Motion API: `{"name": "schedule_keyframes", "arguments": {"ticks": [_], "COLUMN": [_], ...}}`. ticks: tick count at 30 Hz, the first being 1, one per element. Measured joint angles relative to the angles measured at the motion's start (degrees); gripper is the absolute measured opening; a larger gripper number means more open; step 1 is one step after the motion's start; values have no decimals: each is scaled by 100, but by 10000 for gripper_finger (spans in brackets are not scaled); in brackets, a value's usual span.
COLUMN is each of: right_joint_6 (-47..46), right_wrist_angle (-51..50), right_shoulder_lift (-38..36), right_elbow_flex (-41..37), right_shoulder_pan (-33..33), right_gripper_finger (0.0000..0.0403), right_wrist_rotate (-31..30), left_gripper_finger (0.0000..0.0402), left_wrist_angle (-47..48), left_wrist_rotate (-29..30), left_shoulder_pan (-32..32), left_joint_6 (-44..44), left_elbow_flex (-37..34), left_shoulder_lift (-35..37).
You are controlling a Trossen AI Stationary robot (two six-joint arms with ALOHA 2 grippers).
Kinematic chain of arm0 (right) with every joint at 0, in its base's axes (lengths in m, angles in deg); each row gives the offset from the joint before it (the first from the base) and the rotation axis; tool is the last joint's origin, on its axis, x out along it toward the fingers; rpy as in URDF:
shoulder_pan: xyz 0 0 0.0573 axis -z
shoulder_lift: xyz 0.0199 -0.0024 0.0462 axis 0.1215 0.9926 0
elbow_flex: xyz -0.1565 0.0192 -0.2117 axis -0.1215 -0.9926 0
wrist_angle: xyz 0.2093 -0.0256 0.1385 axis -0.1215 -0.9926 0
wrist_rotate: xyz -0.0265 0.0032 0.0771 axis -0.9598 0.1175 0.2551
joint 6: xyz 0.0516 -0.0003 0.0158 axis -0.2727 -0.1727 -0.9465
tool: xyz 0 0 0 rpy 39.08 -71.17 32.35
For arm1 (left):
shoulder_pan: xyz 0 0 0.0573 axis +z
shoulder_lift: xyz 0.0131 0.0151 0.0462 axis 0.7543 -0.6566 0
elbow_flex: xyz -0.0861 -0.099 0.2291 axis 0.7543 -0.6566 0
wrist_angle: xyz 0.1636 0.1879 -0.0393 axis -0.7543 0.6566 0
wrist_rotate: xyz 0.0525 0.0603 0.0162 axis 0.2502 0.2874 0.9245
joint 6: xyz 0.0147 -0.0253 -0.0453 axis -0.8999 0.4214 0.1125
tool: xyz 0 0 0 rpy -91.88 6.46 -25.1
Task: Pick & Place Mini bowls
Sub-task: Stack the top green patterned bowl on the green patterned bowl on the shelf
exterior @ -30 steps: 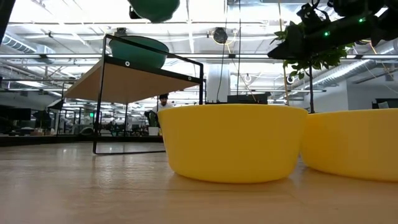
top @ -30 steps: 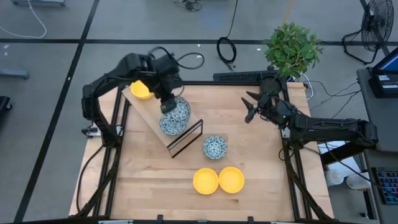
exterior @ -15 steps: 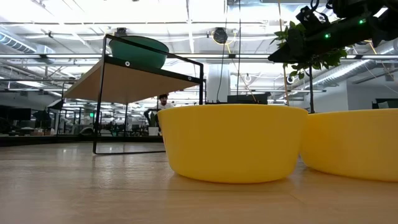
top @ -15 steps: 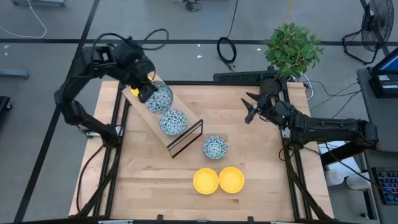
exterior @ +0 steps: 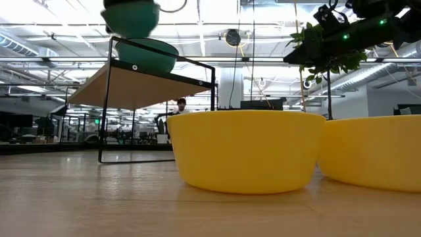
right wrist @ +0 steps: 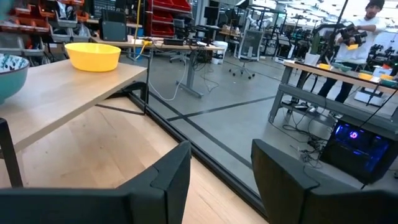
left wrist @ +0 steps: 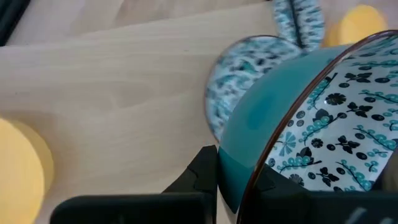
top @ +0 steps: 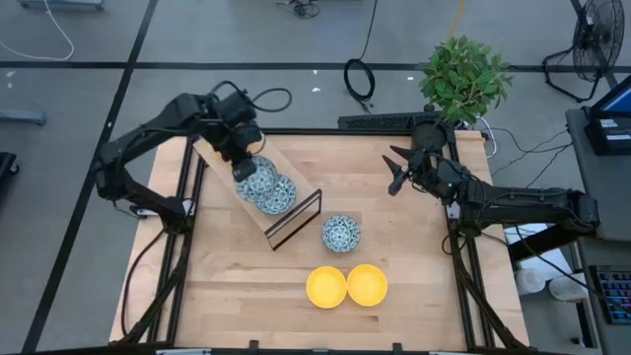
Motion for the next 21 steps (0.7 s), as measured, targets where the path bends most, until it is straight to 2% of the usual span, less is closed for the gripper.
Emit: {"name": "schedule_keyframes", "arguments": {"ticks": [3,8,21], "right_joint_6": [4,13,35], "right_wrist_angle": [23,48,26], "right_shoulder_lift": [0,0,2], "right_elbow_flex": [2,2,2], "right_shoulder_pan": [0,0,0], "right_gripper_finger": [155,155,155], "right_wrist_rotate": [-4,-8,-15], "left_gripper_finger": [21,21,22], "left_wrist_angle": [-117,-327,-518], "left_wrist_rotate": [16,-288,-377], "left_shoulder_pan": [-11,-55,-225], "left_joint_6": [-158,-417,-345], "left_elbow_flex": [-130,-230,-223], "left_shoulder_lift": [-142,-282,-645]}}
